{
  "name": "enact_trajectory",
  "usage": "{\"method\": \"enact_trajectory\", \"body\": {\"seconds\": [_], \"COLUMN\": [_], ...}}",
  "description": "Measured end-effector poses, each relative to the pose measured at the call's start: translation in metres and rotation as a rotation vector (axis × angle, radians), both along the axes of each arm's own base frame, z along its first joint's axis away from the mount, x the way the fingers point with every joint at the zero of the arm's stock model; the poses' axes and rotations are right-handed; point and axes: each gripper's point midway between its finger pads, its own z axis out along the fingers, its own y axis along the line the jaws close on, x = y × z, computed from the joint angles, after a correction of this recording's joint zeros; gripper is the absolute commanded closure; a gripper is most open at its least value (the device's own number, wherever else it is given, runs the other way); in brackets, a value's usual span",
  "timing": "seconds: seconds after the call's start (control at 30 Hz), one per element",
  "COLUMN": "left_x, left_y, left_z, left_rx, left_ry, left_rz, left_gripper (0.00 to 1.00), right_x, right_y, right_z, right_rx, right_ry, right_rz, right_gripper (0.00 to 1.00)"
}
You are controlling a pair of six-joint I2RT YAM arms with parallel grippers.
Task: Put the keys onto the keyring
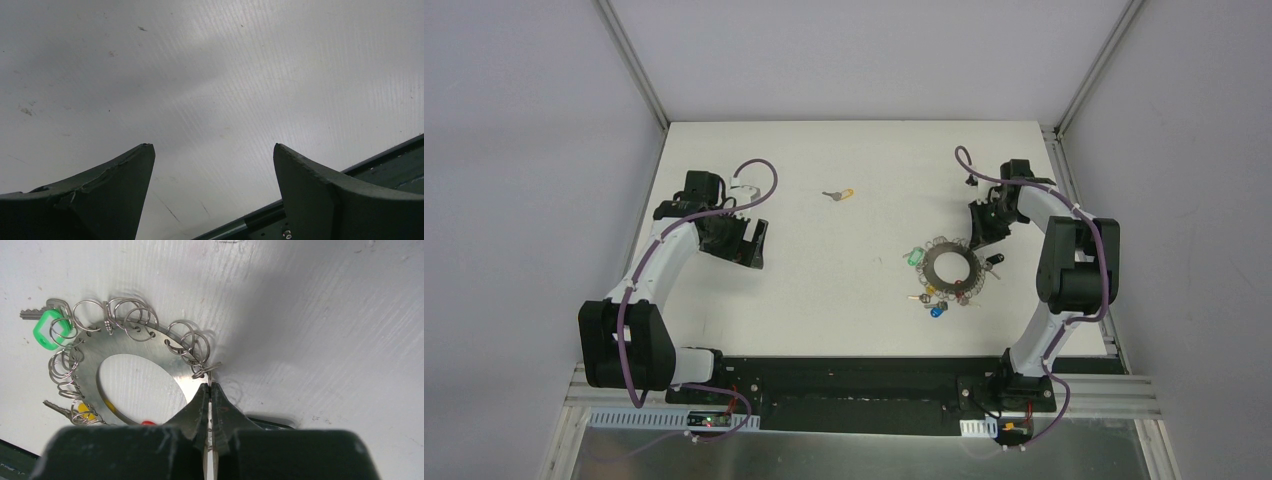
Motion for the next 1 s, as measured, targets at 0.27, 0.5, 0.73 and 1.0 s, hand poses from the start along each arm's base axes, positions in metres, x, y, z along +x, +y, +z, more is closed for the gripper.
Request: {"method": "enact_trajectory", "body": {"seconds": [0.27,0.5,0.73,1.0], "left_x": [0.009,0.025,0.028,0.03], "left_y": [-0.002,-0.005,-0.009,-0.011], "left_z": [0.013,0.036,0.035,0.037], "left_rx": [-0.007,-0.021,-0.044,-0.058], "left_ry": [-0.041,-0.108,-0.091,-0.08], "left_rz": [-0.025,-0.031,-0.032,-0.025], "left_gripper": [0.05,0.06,0.05,0.05], "right_x": [0.004,0.0,-0.016,-0.039], "right_y": [0.007,0.007,0.006,0.008], "right_z": [0.026,0.027,0.01,-0.011], "right_rx": [0.043,0.045,0.038,0.044], "right_ry": [-0.073,-0.055,-0.003,0.067], "right_rz": [0.012,0.012,0.007,0.001], "right_gripper": [1.0,1.0,1.0,1.0]}}
